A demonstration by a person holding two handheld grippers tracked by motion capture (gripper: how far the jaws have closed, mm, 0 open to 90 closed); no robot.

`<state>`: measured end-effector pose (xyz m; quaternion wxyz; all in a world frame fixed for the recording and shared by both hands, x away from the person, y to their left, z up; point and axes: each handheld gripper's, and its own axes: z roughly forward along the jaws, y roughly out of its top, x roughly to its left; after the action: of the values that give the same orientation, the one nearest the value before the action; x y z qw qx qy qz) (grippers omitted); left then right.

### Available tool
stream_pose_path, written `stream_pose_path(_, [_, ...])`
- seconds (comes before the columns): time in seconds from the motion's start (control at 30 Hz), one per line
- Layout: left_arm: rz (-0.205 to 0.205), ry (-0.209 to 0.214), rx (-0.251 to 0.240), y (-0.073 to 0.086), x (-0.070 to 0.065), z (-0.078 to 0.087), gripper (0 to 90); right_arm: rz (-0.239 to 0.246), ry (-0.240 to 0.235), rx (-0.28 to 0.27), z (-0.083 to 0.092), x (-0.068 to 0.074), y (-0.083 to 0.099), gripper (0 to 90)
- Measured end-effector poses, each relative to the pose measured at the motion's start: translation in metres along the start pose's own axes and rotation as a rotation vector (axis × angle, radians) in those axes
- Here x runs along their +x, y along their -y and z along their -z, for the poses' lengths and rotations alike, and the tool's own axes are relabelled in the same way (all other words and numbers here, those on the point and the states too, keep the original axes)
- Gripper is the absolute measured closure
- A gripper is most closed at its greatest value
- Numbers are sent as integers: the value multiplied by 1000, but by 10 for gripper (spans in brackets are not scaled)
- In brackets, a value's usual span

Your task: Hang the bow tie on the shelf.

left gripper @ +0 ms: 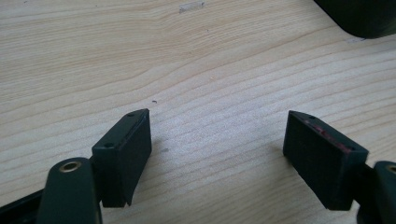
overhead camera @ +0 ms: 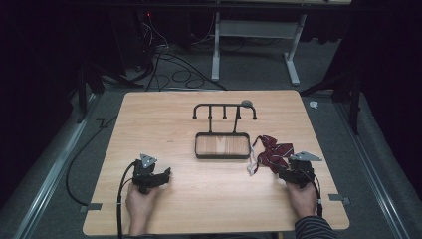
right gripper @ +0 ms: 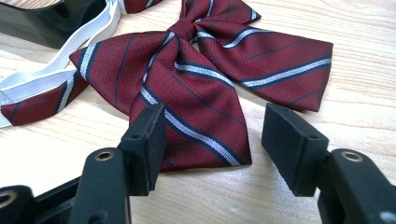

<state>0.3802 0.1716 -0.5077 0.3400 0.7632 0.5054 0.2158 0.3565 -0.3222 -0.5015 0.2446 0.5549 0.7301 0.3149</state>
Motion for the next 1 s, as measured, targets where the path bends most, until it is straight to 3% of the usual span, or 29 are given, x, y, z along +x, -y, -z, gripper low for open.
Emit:
stream_pose_path(0.83, [1, 0, -1, 0, 0, 0, 240, 3, -19, 1, 0, -1, 0, 398])
stream_pose_path(0.97, [3, 1, -1, 0, 0, 0, 240, 11, -18, -1, 0, 0, 0, 410])
stream_pose_path(1.0, [3, 1, -1, 0, 0, 0, 240, 8, -23, -3, 0, 0, 0, 450])
